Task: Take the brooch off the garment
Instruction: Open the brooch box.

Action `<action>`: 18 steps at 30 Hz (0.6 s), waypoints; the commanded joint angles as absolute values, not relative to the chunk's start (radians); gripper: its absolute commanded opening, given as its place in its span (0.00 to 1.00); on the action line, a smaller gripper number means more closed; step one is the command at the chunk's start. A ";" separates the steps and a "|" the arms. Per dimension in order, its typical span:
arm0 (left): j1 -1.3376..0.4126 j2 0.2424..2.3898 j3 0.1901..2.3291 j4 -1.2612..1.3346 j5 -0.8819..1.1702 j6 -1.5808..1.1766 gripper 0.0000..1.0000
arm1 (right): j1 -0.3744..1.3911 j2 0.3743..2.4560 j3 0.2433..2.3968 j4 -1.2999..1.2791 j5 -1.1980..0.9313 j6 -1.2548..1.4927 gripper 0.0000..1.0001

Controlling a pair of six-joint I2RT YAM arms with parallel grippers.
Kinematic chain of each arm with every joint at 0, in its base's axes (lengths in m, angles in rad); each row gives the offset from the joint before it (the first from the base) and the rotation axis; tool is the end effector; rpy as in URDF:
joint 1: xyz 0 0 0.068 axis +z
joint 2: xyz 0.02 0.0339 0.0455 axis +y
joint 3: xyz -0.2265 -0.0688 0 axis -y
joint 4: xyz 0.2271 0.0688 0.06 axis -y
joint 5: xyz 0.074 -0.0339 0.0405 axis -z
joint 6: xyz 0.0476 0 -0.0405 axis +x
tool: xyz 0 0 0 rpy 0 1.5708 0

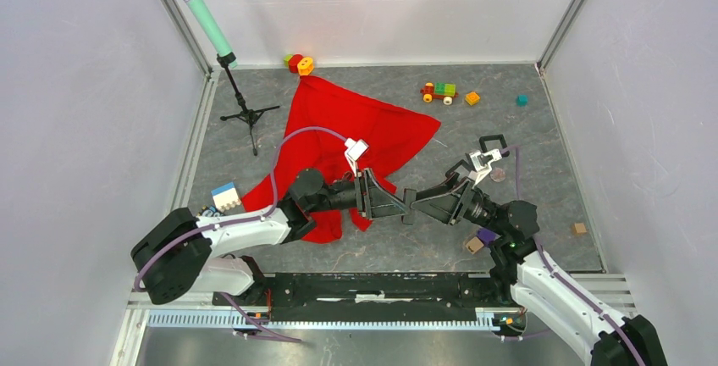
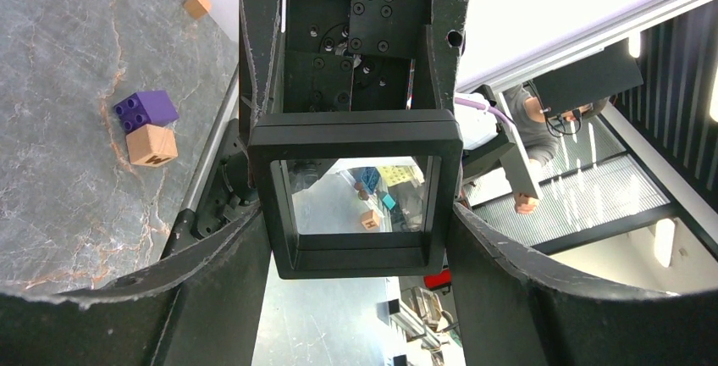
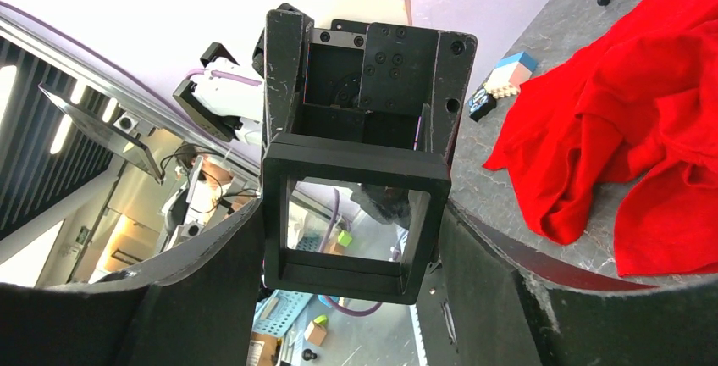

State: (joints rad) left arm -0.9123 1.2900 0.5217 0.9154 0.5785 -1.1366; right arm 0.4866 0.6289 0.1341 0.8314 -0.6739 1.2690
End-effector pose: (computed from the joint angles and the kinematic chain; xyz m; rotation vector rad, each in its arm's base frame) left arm 0.1476 -0.2333 0.2331 0.4002 1.7896 -1.9849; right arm 0.1365 0.1058 0.2284 -0.1065 1.5782 1.8553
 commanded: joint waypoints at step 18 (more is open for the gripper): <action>-0.919 1.250 0.524 0.985 0.549 -1.134 0.68 | 0.494 0.609 0.114 0.901 -0.693 1.276 0.51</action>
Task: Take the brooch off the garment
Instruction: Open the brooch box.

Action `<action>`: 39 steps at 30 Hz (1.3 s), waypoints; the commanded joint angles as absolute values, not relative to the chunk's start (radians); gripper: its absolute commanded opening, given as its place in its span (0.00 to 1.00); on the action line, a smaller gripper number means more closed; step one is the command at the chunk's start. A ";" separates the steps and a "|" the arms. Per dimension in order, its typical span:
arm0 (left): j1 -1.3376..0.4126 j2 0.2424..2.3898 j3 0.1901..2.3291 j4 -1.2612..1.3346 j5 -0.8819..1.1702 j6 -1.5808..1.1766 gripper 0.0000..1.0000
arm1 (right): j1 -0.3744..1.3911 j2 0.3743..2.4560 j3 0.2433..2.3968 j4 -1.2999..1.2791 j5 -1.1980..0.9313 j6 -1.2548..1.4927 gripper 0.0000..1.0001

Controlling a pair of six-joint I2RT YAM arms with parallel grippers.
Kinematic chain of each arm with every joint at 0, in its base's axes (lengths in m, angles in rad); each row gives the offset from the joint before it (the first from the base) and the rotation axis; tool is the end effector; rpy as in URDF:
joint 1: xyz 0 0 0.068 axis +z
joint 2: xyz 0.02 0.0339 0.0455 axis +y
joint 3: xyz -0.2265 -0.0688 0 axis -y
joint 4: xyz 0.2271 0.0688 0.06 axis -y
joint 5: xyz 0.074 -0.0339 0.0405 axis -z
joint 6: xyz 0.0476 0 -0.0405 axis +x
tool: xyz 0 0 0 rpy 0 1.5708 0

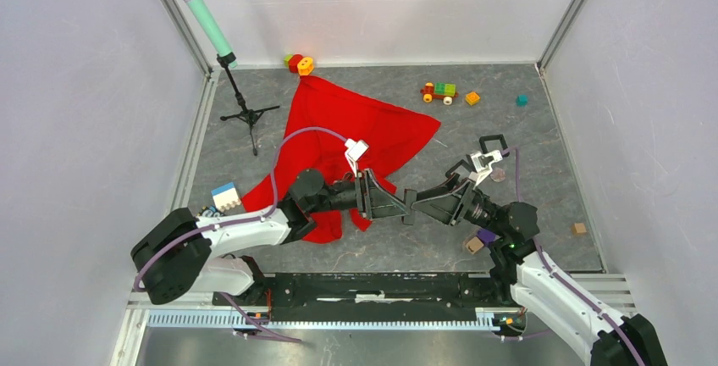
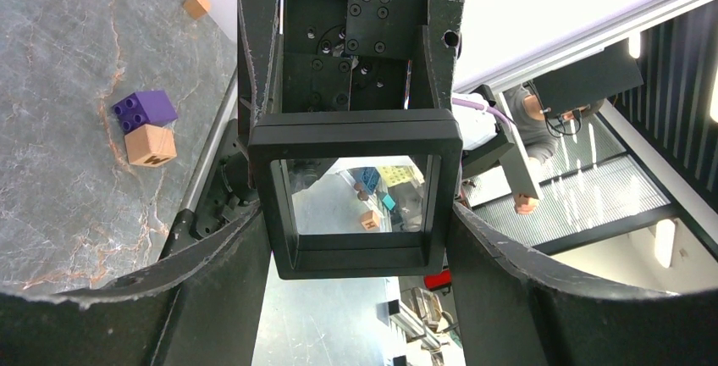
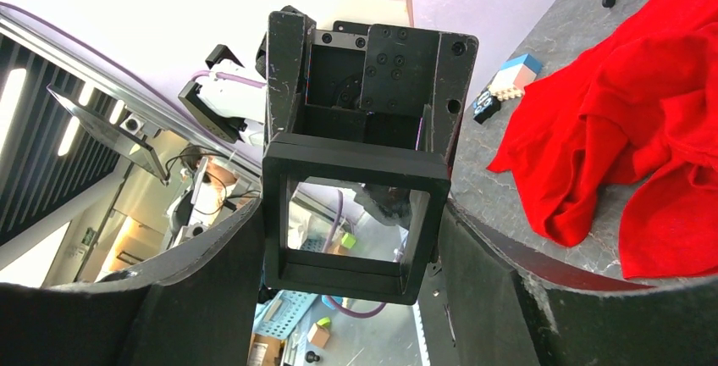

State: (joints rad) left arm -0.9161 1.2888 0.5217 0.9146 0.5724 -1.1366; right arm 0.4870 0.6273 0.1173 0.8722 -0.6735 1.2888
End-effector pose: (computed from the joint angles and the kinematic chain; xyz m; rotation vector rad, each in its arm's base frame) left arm 0.1469 -0.2337 0.2334 0.3973 1.7887 -1.9844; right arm 0.1347 0.1049 0.2274 -0.1067 1.5580 1.8725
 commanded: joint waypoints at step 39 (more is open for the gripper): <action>-0.919 1.266 0.522 0.966 0.513 -1.105 0.16 | 0.494 0.637 0.096 1.064 -0.730 1.353 0.52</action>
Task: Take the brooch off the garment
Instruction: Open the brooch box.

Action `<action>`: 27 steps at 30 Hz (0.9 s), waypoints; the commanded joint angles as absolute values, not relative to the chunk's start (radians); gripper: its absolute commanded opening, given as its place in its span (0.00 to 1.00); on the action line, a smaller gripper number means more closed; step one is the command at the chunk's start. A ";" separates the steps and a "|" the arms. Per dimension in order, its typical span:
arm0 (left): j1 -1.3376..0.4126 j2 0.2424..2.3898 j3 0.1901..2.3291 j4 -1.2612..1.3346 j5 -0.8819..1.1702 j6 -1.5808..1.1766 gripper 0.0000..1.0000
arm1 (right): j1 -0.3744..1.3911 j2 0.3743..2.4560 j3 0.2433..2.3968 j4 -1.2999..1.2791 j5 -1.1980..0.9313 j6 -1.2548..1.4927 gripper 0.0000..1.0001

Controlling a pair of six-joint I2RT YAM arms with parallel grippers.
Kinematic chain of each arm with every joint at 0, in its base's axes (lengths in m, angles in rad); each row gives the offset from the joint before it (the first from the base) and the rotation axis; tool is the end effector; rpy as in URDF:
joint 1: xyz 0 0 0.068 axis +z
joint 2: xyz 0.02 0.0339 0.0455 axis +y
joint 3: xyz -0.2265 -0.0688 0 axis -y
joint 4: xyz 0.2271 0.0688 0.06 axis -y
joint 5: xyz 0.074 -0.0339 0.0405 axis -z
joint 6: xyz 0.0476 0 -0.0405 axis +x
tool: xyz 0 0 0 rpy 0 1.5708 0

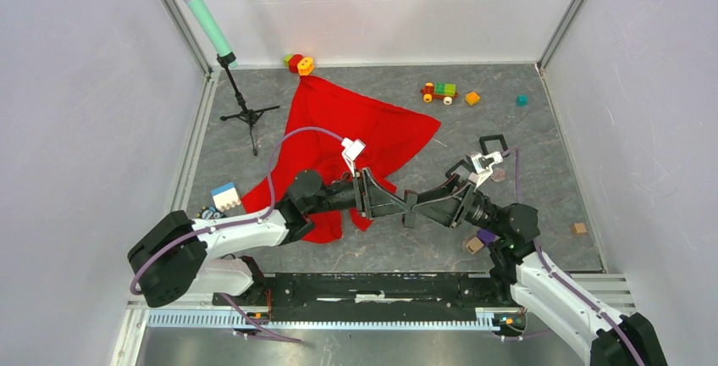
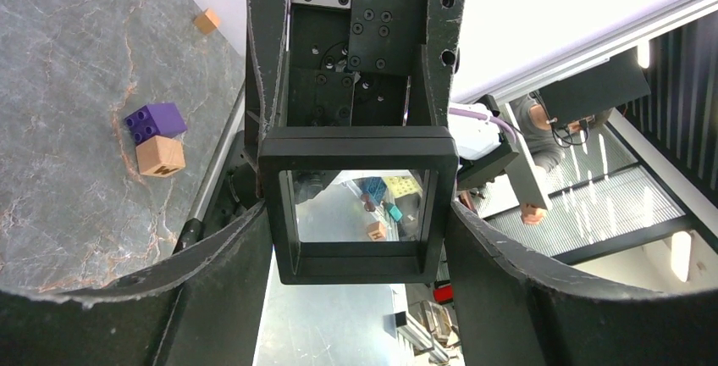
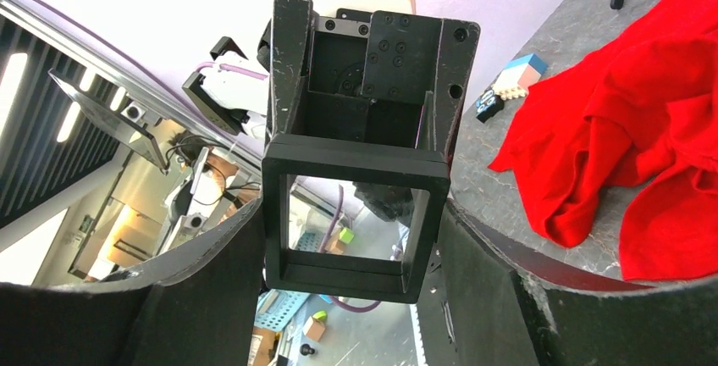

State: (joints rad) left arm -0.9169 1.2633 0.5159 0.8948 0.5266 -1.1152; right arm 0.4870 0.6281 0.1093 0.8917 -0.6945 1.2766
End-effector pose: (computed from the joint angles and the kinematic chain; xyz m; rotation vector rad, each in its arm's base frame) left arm 0.1469 -0.2310 0.2359 0.3658 1.7702 -1.9454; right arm 0.1330 0.1049 0.2264 -0.1442 1.5508 1.8727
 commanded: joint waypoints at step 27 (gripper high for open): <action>-0.914 1.263 0.536 0.925 0.505 -1.101 0.22 | 0.505 0.600 0.170 0.872 -0.755 1.229 0.89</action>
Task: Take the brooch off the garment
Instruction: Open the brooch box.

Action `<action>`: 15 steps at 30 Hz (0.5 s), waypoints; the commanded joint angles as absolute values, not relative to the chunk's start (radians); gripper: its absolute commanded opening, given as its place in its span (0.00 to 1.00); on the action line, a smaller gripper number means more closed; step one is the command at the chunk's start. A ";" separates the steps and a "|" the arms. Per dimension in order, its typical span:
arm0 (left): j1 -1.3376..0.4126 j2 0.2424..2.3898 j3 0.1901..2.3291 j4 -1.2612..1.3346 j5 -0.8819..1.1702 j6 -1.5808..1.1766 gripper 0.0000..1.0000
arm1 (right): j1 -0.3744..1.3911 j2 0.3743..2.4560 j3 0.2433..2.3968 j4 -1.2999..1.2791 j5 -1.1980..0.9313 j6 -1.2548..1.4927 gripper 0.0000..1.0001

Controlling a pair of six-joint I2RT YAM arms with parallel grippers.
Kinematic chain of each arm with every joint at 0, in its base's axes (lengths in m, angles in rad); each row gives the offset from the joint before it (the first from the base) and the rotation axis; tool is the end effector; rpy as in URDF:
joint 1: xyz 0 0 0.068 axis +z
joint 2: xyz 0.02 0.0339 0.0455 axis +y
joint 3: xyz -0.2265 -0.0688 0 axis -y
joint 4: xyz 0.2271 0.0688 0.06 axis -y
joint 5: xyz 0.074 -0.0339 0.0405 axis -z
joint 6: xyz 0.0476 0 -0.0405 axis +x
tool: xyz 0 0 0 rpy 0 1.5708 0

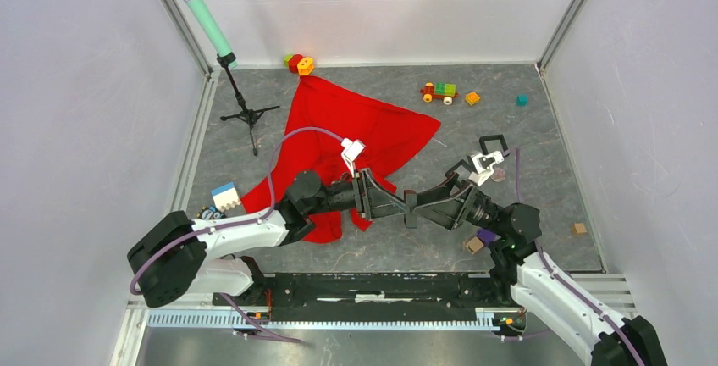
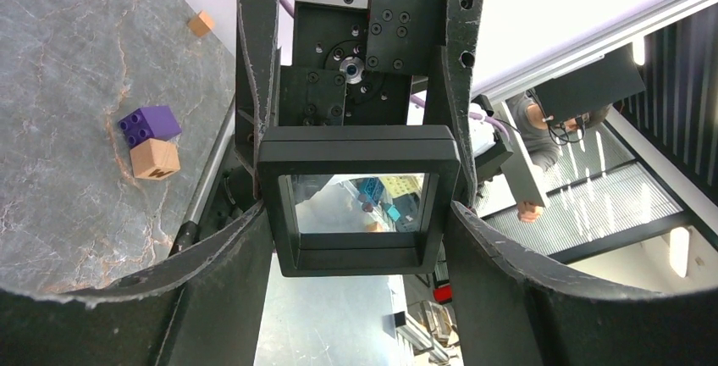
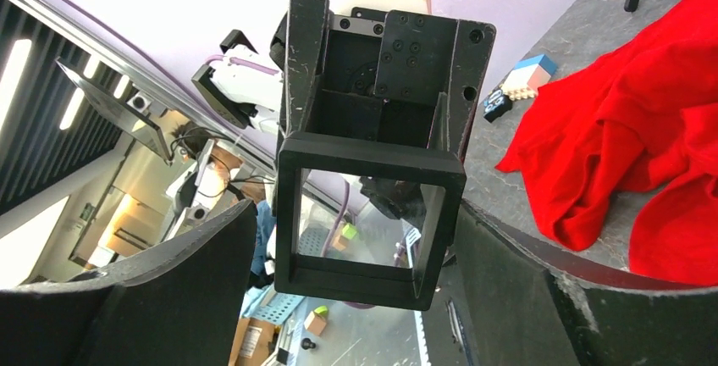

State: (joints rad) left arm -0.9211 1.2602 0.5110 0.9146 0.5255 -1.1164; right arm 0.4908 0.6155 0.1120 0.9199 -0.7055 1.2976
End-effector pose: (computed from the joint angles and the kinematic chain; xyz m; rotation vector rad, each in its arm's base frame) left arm 0.1452 -0.2307 0.2374 0.3727 1.7496 -1.9546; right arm 0.1299 0.1044 0.2318 -0.1694 1.5177 1.8982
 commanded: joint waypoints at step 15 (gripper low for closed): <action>-0.914 1.272 0.529 0.970 0.506 -1.116 0.49 | 0.511 0.604 0.202 0.724 -0.787 1.125 0.57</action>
State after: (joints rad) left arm -0.9092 1.2675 0.5114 0.9237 0.5697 -1.1137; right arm 0.4911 0.6029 0.1699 0.7464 -0.7441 1.1851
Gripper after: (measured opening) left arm 0.735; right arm 0.716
